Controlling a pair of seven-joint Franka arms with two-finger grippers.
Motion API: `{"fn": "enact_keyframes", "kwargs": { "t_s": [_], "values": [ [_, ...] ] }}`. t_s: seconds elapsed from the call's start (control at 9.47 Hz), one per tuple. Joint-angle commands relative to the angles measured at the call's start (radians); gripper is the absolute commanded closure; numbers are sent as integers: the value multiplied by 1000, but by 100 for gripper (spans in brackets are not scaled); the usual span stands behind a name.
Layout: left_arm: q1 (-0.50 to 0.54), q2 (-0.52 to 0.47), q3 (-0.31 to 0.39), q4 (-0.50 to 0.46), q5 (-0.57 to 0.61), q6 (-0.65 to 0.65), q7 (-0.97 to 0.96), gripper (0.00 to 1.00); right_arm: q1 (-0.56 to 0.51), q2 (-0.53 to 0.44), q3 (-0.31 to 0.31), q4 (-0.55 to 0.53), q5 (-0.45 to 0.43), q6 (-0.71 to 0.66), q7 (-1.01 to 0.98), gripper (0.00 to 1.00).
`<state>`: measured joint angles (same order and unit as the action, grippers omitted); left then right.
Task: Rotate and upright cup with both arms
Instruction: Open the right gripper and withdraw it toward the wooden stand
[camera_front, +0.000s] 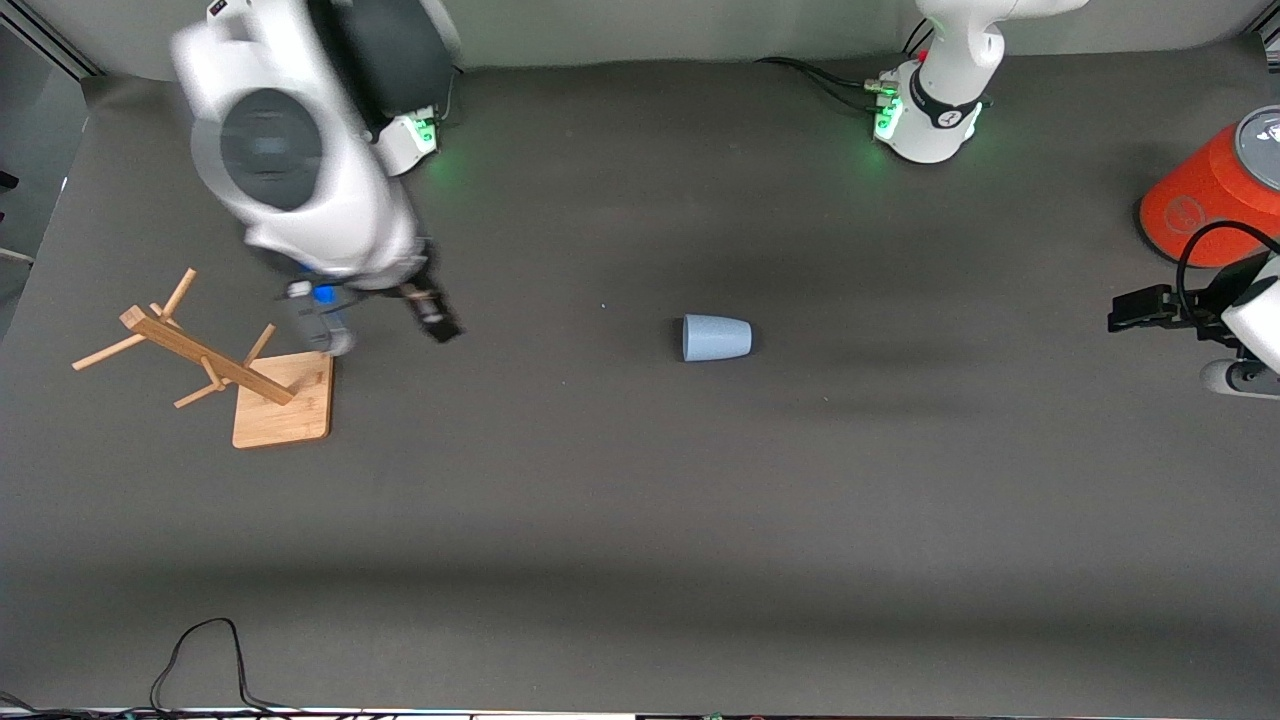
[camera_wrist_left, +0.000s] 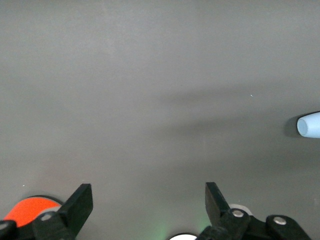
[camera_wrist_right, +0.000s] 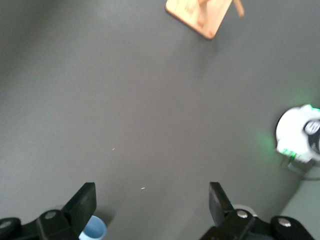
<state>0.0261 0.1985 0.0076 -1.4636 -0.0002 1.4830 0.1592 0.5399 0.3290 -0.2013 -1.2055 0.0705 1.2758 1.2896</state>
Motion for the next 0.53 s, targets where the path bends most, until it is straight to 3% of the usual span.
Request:
{"fn": "enact_keyframes", "kwargs": {
  "t_s": [0.0,0.21,0.42],
  "values": [
    [-53,7,-3,29,-14,-24,-6,0,-192,-157,31,-167,11,25,-369,0],
    [-116,12,-5,32,-14,-29,-20,0,-366,-232,63,-241,8,69,-688,0],
    [-251,9,-9,37,-18,-30,-160,0,-503,-326,129,-366,-11,198,-949,0]
  ]
}}
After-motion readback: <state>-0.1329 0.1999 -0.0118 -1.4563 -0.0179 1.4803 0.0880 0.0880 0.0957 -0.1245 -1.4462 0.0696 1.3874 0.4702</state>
